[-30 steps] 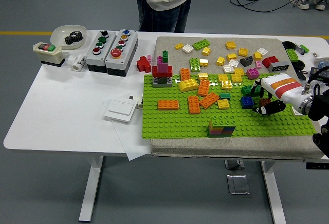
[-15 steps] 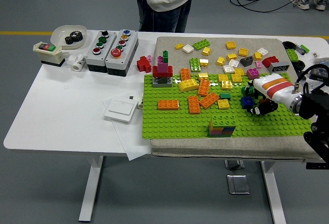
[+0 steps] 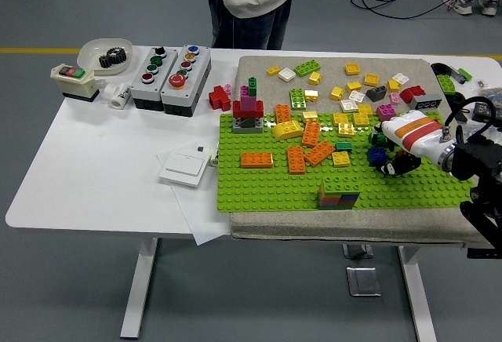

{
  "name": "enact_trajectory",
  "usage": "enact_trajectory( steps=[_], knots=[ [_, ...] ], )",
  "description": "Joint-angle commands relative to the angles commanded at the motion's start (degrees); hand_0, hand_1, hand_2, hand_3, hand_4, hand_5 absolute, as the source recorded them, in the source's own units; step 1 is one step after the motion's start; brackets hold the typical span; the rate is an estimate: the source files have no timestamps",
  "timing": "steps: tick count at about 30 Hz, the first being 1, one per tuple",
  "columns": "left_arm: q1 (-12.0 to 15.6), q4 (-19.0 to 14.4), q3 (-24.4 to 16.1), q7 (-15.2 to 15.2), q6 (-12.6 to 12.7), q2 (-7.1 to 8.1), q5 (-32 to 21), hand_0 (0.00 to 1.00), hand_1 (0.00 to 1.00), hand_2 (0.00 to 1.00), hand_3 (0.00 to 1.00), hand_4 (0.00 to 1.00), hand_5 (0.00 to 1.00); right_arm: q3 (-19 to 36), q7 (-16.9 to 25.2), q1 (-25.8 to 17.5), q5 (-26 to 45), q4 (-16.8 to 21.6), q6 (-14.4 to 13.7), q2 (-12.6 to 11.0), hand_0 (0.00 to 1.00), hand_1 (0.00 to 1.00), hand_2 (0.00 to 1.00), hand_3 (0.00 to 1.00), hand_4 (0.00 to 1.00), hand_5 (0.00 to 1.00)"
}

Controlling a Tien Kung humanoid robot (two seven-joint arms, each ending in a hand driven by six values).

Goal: Pick up the brick,pile it on top of brick,press brick,pick up the brick,pile it on top of brick,press brick

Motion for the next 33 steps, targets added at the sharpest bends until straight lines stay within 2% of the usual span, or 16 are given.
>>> enact_trajectory(
  steps=[1,20,33],
  knots=[
    [-0.01,-0.01,0.01,0.00,0.00,0.01,-0.02,0.678,0.725,0.732,0.594,0.687,0.666,0.05,-0.05,0.06,-0.16,-0.20,-0.16,0.02,0.348,0.216,0.261,0.549,0.827,0.406],
    [-0.04,-0.11,-0.26,0.23,-0.14,-0.01,0.57,0.678,0.727,0.732,0.594,0.686,0.664,-0.38,0.02,0.17,-0.72,-2.03,-0.67,0.76,0.338,0.207,0.236,0.530,0.817,0.419],
    [0.00,-0.19,-0.67,0.50,-0.32,0.01,1.36,0.682,0.728,0.733,0.595,0.687,0.663,-0.69,0.66,0.14,-1.44,-2.93,-2.56,1.19,0.328,0.189,0.223,0.510,0.809,0.422]
  ],
)
